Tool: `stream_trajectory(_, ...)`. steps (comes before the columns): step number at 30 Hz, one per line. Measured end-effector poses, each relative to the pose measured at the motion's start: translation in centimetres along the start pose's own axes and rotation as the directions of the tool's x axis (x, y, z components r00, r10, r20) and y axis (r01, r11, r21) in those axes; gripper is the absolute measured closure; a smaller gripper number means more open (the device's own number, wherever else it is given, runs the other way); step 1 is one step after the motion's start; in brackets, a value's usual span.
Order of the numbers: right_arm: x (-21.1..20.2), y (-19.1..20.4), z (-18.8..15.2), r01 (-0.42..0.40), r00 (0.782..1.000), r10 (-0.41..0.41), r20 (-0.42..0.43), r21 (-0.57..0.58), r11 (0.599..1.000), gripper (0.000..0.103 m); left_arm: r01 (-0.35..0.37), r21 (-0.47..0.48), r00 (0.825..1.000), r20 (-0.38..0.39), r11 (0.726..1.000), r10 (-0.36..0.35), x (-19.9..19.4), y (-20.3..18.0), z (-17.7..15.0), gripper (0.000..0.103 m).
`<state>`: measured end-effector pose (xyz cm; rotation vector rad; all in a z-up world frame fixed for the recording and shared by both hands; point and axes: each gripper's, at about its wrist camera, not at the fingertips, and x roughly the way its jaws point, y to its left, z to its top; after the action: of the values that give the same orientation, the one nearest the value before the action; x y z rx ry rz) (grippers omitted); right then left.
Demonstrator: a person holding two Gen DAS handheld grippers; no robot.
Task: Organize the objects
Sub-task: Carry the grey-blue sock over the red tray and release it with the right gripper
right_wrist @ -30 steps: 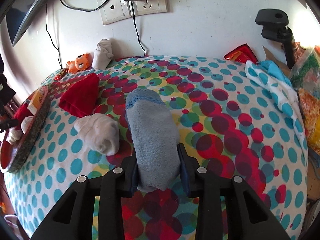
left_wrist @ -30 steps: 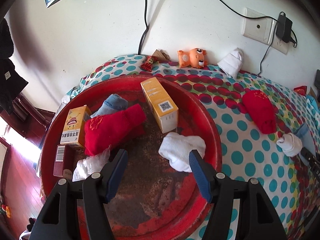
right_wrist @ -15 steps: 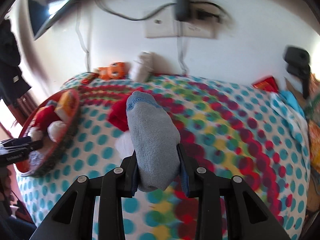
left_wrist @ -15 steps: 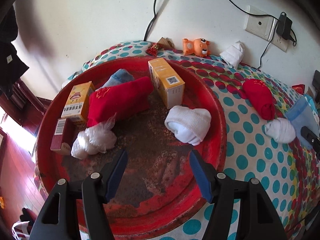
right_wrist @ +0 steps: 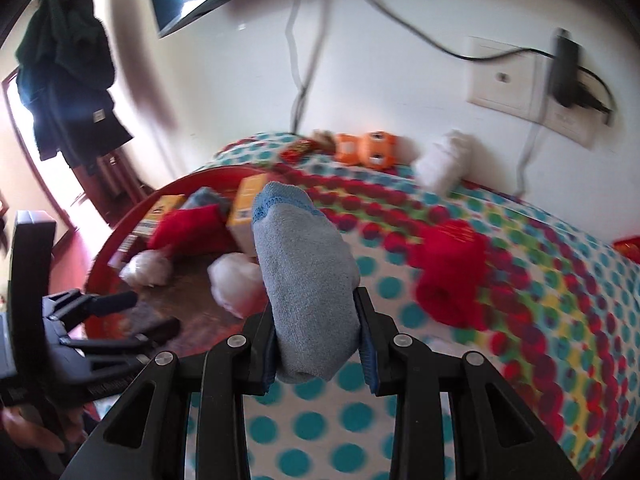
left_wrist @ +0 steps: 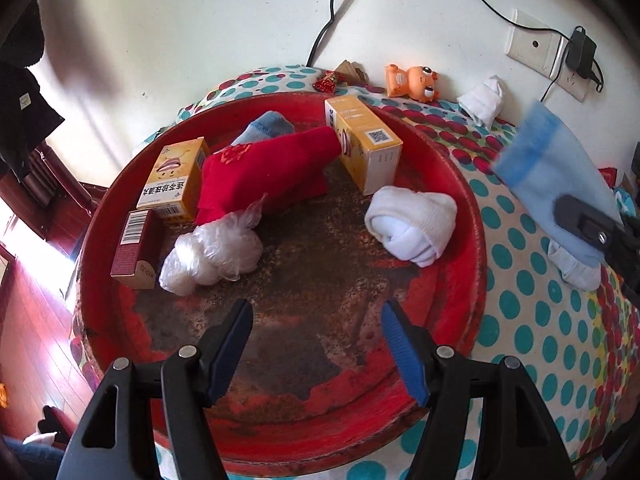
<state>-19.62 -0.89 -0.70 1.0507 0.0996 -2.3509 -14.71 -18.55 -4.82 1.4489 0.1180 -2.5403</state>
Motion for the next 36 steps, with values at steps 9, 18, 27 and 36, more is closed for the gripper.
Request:
stream_trajectory(9,2.6,5.0,2.9,-0.074,0.997,0.072,-0.03,-0.078,0.994,0.072,0.0,-0.007,1.0,0.001,1.0,0.0,0.2,1.6,0.0,0.034)
stream_trajectory(18,6.5,8.4,4.6,-0.13,0.988,0.118,-0.104,-0.116,0.985,0.072,-0.006,0.037,1.0,0.004,0.999,0.006,0.7,2.7,0.2,0.034)
stream_trajectory(27,10.2,10.2,5.6,-0.127,0.984,0.111,-0.141,-0.11,0.986,0.072,-0.018,0.126,1.0,-0.008,0.992,0.02,1.6,3.3,0.4,0.034)
stream_trajectory(36,11.0,9.5,4.9,-0.122,0.981,0.1,-0.167,-0.127,0.984,0.061,-0.035,0.207,0.999,-0.008,0.978,0.037,2.5,3.2,0.4,0.034)
